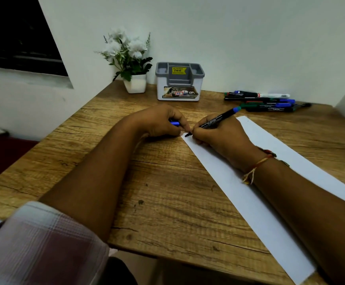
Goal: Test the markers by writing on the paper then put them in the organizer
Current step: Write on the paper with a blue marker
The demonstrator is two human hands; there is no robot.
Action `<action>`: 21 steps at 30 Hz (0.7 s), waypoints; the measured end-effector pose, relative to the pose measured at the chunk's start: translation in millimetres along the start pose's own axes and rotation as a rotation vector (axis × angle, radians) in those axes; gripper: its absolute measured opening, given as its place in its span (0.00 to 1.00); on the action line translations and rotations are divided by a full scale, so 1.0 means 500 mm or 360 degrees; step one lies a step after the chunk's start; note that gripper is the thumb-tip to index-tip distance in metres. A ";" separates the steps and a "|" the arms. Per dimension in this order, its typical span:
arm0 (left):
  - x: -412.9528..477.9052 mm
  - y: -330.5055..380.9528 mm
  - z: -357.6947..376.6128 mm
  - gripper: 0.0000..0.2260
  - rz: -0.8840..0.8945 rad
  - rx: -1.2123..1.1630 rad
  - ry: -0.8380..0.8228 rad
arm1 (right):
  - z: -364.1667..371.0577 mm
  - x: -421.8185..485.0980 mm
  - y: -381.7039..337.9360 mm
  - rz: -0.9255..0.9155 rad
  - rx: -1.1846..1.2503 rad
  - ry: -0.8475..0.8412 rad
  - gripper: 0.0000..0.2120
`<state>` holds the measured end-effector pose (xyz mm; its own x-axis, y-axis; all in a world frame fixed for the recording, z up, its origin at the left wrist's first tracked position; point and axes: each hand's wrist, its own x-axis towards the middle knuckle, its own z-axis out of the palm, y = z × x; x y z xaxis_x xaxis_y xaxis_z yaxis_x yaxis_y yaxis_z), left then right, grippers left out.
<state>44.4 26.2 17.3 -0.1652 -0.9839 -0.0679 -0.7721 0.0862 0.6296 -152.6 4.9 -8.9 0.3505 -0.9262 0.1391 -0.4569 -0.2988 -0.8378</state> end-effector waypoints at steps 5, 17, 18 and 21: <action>0.001 0.000 -0.001 0.10 -0.0008 -0.0035 -0.0015 | -0.002 0.001 -0.002 -0.0008 -0.0016 0.0019 0.05; 0.001 0.001 0.001 0.10 -0.0033 -0.0073 -0.0024 | 0.000 0.003 0.002 0.0016 0.0020 0.0041 0.03; 0.001 0.002 0.001 0.11 -0.0036 -0.0071 -0.0025 | 0.000 0.003 0.001 0.0015 0.0016 0.0035 0.03; 0.001 0.004 0.001 0.11 -0.0038 -0.0069 -0.0021 | -0.003 0.005 0.002 0.0022 0.0020 0.0003 0.04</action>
<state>42.5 25.8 18.2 -0.1553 -0.9835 -0.0933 -0.7486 0.0555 0.6607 -153.3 1.9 -8.8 0.3425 -0.9307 0.1284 -0.4514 -0.2828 -0.8463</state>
